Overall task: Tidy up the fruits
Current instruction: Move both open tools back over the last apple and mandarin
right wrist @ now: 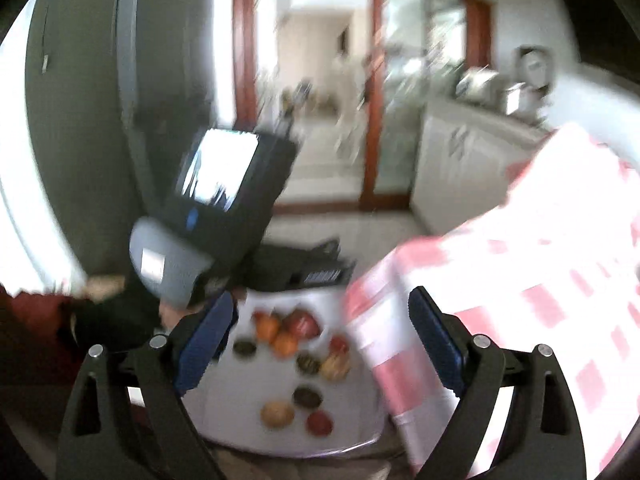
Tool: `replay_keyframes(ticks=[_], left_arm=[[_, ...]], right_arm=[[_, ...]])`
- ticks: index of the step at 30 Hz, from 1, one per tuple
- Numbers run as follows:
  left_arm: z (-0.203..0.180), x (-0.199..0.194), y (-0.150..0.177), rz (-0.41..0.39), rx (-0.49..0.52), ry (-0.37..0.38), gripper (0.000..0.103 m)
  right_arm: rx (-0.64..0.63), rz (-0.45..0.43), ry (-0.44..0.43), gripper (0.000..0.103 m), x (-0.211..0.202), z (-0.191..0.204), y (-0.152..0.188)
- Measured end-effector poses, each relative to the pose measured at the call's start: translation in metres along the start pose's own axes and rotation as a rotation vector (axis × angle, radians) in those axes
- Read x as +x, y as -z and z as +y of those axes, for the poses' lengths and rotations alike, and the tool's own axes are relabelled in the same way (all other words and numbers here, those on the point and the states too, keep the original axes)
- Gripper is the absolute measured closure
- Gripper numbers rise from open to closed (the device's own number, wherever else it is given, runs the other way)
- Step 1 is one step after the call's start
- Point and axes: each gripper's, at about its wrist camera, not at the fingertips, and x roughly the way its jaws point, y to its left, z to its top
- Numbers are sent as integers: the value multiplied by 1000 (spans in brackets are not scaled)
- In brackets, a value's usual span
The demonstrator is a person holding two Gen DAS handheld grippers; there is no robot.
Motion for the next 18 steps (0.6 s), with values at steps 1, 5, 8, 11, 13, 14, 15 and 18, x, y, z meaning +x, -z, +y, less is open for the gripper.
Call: replay_keyframes(ticks=[1, 5, 8, 11, 13, 14, 15, 18], left_arm=[[-9, -11, -3, -19, 8, 31, 2], [-77, -42, -30, -117, 93, 159, 2], [-143, -57, -45, -145, 150, 294, 2], [-221, -55, -52, -114, 235, 363, 2], [-277, -45, -52, -123, 317, 328, 2], [-301, -41, -53, -131, 347, 324, 2], [-330, -35, -52, -126, 379, 326, 2], [-393, -7, -54, -48, 419, 351, 2]], right_arm=[[18, -33, 34, 16, -18, -10, -7], [121, -153, 250, 16, -73, -70, -4], [234, -193, 415, 16, -106, -127, 7], [394, -195, 498, 16, -130, -187, 21], [507, -194, 580, 16, -146, -232, 36], [530, -190, 599, 16, -151, -242, 41], [570, -181, 624, 16, -156, -264, 48], [650, -165, 695, 16, -166, -308, 61]])
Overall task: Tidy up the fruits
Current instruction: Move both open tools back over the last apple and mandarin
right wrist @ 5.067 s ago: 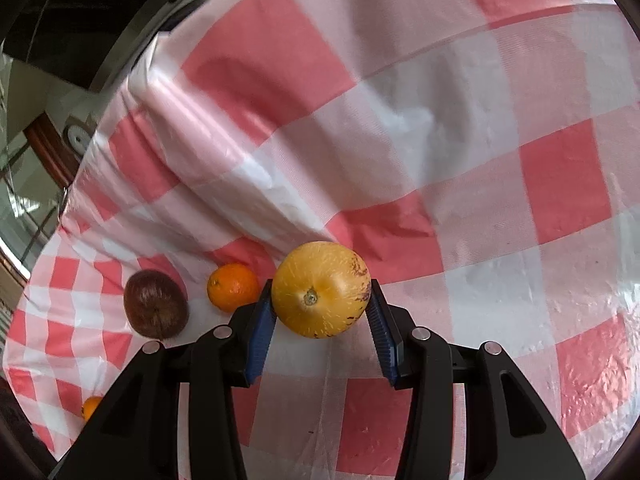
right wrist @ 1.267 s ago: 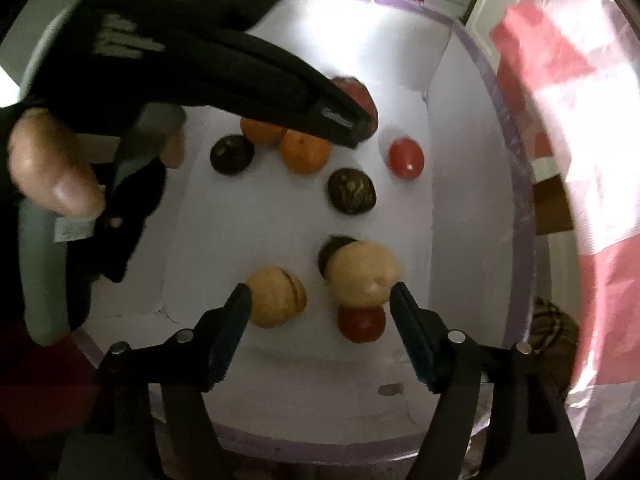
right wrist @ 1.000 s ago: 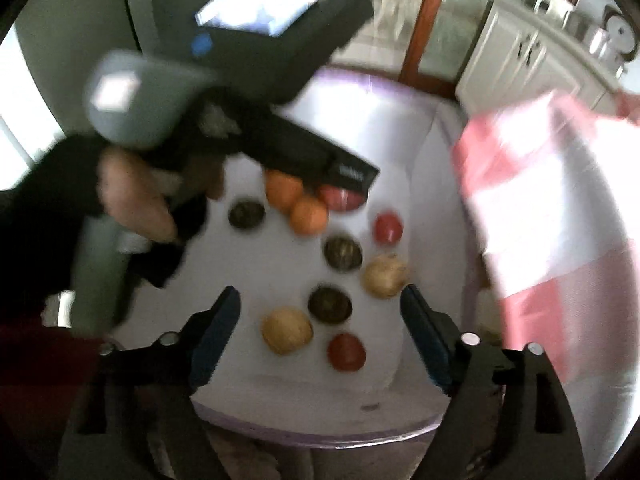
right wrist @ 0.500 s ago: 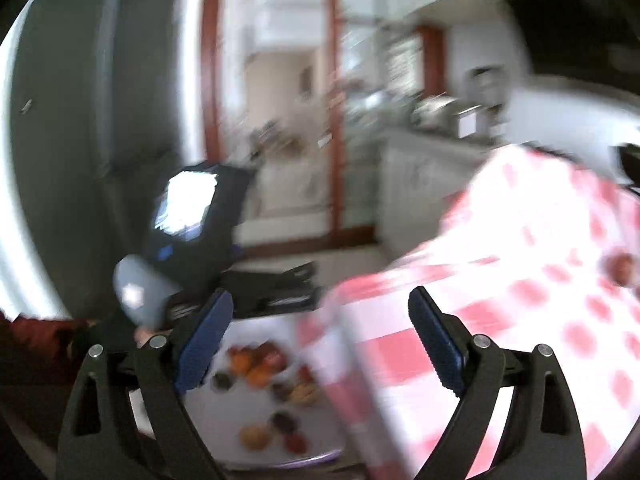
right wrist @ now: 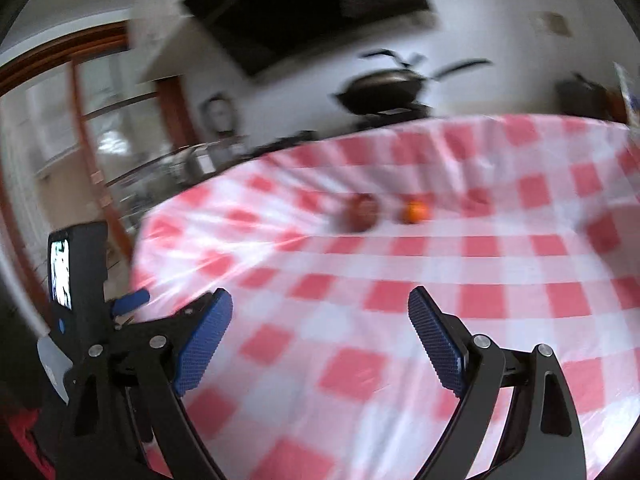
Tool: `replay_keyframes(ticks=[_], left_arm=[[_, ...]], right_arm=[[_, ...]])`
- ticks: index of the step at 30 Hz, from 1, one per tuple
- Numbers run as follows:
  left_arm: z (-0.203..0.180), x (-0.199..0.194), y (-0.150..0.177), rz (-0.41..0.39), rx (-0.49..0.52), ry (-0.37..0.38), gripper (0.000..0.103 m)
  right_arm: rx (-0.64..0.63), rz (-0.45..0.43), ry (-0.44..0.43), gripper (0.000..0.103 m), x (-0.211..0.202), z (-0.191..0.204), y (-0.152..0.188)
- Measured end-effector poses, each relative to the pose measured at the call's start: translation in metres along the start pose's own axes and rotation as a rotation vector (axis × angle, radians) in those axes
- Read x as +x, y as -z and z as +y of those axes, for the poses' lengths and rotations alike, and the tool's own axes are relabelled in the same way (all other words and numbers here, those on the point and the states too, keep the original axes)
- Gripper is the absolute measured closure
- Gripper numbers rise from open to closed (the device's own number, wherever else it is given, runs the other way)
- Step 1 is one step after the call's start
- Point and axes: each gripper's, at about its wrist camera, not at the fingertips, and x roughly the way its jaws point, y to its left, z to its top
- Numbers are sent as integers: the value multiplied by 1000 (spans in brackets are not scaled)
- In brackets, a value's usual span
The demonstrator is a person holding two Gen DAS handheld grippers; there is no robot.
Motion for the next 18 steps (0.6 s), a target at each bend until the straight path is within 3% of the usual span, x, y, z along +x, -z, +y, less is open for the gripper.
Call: replay_keyframes(ticks=[7, 12, 18], left_arm=[[-48, 81, -35, 75, -27, 23, 2], [-64, 118, -54, 77, -61, 81, 2], [-73, 149, -79, 21, -116, 133, 2]], right_arm=[[94, 37, 61, 16, 53, -64, -10], [117, 96, 29, 16, 67, -70, 0], [121, 93, 48, 16, 69, -71, 9]])
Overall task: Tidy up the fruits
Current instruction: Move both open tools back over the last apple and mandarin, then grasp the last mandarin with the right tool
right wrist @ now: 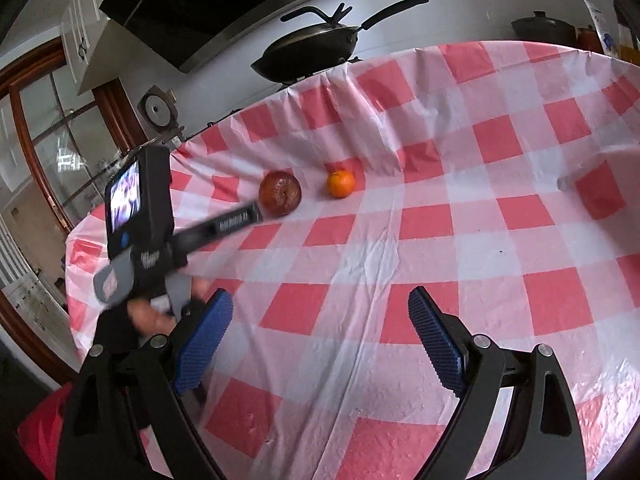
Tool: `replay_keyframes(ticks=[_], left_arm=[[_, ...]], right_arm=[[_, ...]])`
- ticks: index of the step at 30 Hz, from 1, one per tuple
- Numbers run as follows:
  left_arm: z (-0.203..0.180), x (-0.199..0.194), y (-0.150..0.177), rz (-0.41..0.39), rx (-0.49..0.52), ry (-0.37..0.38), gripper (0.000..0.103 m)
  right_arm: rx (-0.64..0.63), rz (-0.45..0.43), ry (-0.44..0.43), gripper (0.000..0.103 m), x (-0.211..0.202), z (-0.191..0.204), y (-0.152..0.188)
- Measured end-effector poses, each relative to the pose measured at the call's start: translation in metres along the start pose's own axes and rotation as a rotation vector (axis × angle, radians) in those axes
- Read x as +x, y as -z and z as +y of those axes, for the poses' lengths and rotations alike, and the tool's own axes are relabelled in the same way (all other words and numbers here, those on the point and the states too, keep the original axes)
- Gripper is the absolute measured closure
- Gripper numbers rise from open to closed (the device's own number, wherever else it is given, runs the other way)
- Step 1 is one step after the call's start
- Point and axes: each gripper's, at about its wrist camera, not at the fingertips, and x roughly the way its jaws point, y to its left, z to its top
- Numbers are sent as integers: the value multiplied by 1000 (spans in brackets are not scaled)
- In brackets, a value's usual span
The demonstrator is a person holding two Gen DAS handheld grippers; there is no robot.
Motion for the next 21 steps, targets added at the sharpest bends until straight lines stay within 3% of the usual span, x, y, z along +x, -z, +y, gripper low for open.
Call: replay_keyframes(ticks=[5, 7, 12, 15, 18, 21], left_arm=[[20, 2, 1, 14, -62, 75, 2], [26, 4, 2, 29, -69, 87, 2], [48, 15, 4, 83, -142, 96, 2], [59, 22, 5, 106, -190, 104, 2], [64, 29, 5, 131, -225, 126, 2], [62, 31, 5, 136, -220, 128, 2]], right_arm=[[13, -12, 31, 16, 21, 6, -12], [-28, 0, 120, 16, 50, 12, -28], [22, 112, 163, 16, 135, 10, -66], [-14, 142, 234, 25, 178, 15, -86], [-31, 138, 299, 29, 203, 15, -102], [-29, 190, 332, 39, 224, 12, -108]])
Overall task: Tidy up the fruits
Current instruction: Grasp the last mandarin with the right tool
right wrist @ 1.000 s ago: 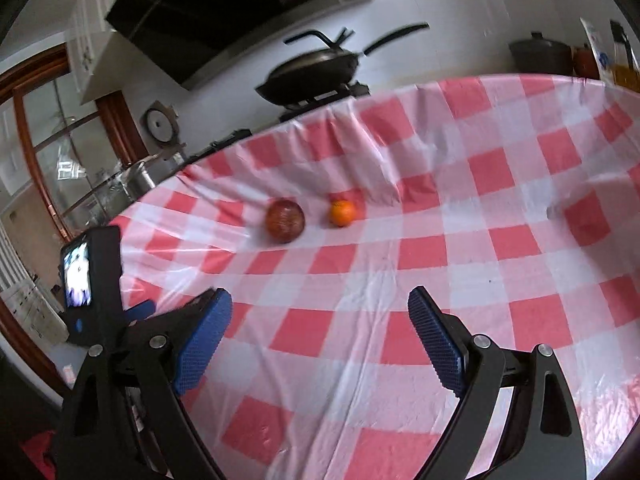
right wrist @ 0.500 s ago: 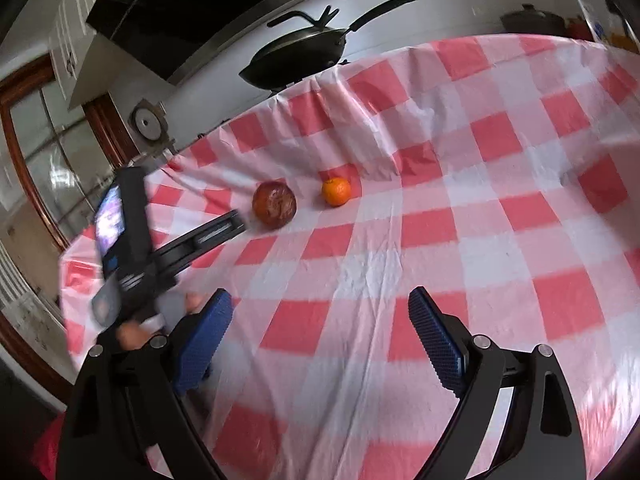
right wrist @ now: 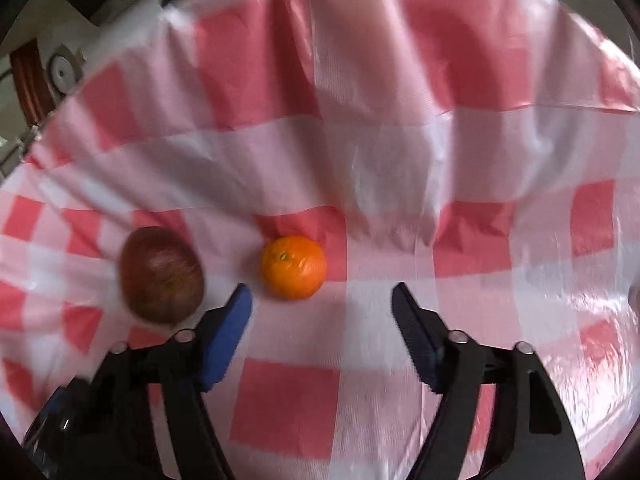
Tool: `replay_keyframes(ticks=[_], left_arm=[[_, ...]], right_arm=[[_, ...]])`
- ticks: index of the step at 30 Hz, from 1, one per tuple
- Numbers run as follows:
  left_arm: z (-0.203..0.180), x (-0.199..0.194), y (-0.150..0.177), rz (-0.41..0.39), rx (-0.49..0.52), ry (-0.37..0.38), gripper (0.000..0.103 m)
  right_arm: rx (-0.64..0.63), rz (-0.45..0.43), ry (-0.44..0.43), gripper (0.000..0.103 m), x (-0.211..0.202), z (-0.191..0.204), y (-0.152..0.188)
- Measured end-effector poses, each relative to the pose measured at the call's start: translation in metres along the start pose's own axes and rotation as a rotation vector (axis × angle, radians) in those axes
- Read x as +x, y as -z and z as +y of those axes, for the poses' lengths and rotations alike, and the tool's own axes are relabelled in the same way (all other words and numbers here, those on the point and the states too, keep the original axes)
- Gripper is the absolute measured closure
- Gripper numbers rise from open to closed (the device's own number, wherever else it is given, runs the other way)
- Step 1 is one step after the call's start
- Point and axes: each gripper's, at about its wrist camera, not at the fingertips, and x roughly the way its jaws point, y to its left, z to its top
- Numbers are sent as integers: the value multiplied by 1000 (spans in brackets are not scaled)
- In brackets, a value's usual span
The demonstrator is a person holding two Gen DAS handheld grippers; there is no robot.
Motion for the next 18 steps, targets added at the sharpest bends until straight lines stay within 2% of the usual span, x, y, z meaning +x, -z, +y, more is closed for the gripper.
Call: replay_keyframes(ticks=[9, 15, 18], left_arm=[[-6, 3, 2, 13, 27, -11, 2], [-7, 7, 2, 31, 28, -4, 2], [-6, 9, 3, 46, 30, 7, 2]], right_arm=[[-57, 22, 23, 45, 17, 21, -7], [-68, 45, 38, 64, 21, 16, -7], [0, -1, -6, 65, 2, -8, 4]])
